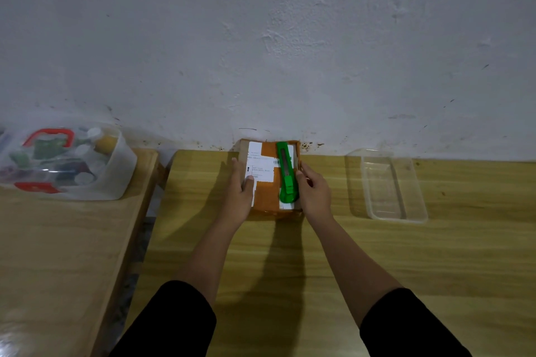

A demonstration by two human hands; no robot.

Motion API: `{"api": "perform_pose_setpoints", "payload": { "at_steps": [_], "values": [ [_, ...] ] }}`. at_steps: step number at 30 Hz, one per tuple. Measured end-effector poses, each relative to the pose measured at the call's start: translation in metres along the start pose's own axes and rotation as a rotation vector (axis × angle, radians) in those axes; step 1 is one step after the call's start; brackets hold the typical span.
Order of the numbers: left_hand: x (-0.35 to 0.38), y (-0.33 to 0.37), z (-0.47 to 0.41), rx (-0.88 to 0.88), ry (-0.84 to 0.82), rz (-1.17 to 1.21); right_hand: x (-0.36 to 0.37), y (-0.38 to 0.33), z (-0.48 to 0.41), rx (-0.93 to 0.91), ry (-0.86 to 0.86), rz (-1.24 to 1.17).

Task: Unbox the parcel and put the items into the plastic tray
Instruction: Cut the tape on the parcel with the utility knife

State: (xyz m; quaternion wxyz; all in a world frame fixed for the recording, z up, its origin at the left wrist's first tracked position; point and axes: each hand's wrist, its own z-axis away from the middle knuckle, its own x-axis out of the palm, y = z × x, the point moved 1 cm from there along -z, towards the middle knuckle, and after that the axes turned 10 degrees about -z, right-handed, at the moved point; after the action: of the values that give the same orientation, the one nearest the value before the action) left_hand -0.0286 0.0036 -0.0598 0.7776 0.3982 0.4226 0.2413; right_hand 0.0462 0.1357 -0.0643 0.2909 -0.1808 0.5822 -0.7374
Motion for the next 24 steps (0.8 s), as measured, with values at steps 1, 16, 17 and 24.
{"api": "perform_pose_setpoints", "payload": {
  "at_steps": [1,16,17,24],
  "values": [
    [0.001,0.001,0.002,-0.017,-0.029,0.045,-0.001,0.001,-0.001,0.008,-0.022,-0.008],
    [0.054,-0.027,0.169,0.012,-0.132,0.109,-0.114,0.034,0.132,0.045,-0.109,0.028],
    [0.059,-0.029,0.186,0.022,-0.135,0.108,-0.124,0.041,0.146,0.033,-0.103,0.028],
    [0.080,-0.044,0.255,0.027,-0.023,0.084,-0.148,0.056,0.203,-0.006,-0.058,0.063]
  ]
}}
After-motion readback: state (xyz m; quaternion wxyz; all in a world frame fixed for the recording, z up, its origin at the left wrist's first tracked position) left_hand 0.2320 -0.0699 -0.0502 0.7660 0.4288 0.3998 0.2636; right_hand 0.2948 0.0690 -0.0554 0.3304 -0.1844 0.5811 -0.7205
